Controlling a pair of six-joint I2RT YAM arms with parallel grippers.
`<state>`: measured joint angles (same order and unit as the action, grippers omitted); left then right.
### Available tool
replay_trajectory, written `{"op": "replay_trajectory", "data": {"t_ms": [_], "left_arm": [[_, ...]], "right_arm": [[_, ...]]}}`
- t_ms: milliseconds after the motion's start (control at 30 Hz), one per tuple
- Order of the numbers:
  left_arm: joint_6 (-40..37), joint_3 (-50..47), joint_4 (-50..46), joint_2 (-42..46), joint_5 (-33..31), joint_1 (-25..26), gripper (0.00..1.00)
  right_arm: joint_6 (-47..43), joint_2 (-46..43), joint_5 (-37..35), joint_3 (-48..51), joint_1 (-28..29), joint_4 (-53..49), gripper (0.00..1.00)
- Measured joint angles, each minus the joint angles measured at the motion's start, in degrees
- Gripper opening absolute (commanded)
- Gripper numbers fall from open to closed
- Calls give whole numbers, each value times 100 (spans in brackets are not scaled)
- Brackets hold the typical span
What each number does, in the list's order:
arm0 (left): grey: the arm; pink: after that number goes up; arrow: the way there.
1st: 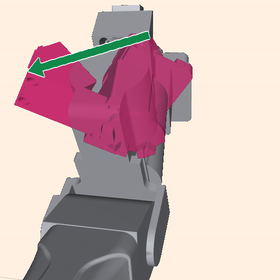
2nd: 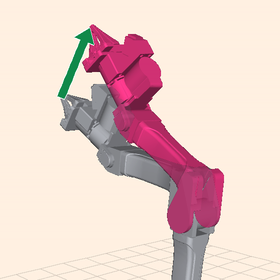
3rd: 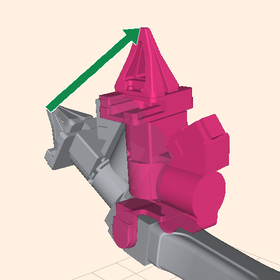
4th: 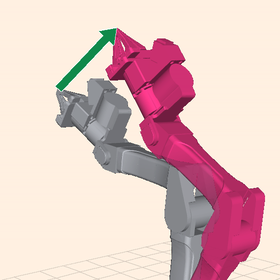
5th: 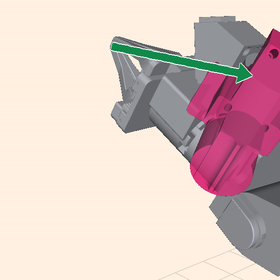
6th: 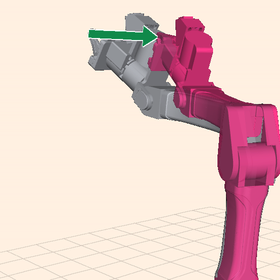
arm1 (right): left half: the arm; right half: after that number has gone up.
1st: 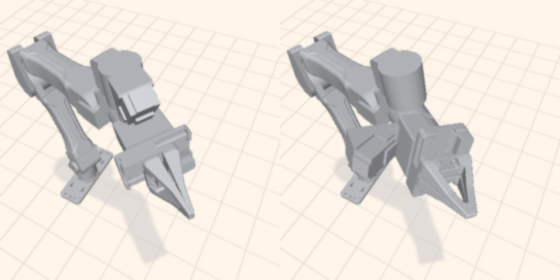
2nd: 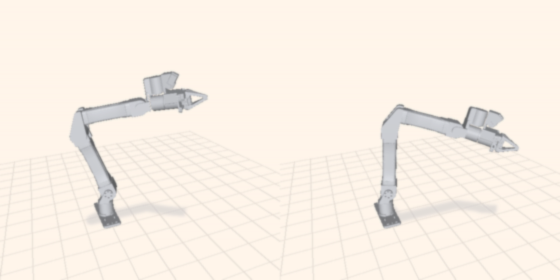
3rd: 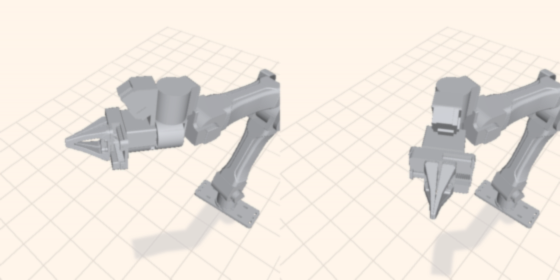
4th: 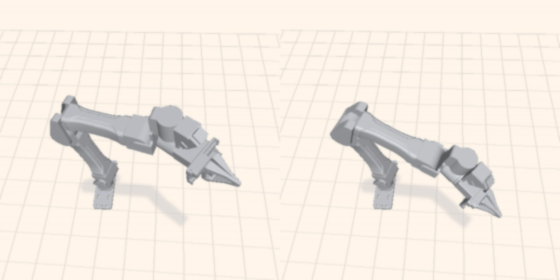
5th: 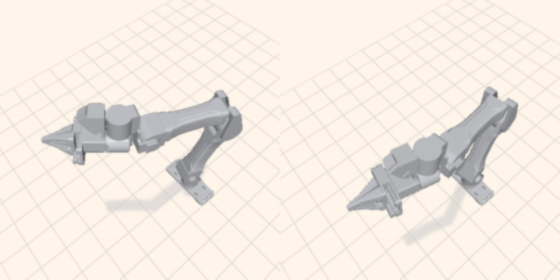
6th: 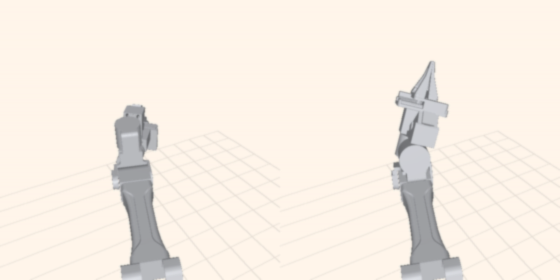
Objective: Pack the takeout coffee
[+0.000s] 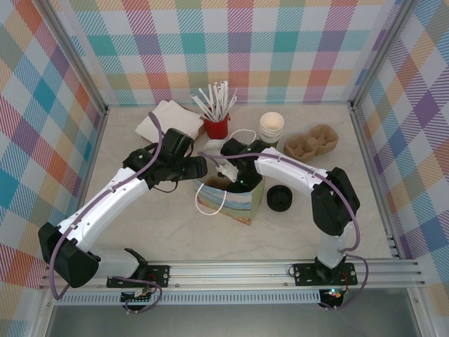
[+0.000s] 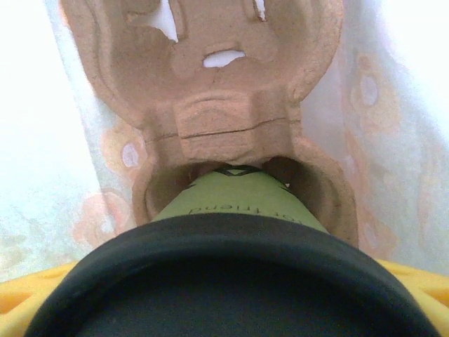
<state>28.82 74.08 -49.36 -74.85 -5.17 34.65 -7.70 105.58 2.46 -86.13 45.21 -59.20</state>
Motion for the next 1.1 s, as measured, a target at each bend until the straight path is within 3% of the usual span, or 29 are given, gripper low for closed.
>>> {"op": "replay_trajectory", "data": {"t_ms": [167,1100], "left_arm": [[-72,0,0,0,66,0,74],[-273,0,7,4,262,0,78]], "right_arm": [[39,-44,22,-39,-20,2,100],[407,-280,98,-855,-68,-345,100]]}}
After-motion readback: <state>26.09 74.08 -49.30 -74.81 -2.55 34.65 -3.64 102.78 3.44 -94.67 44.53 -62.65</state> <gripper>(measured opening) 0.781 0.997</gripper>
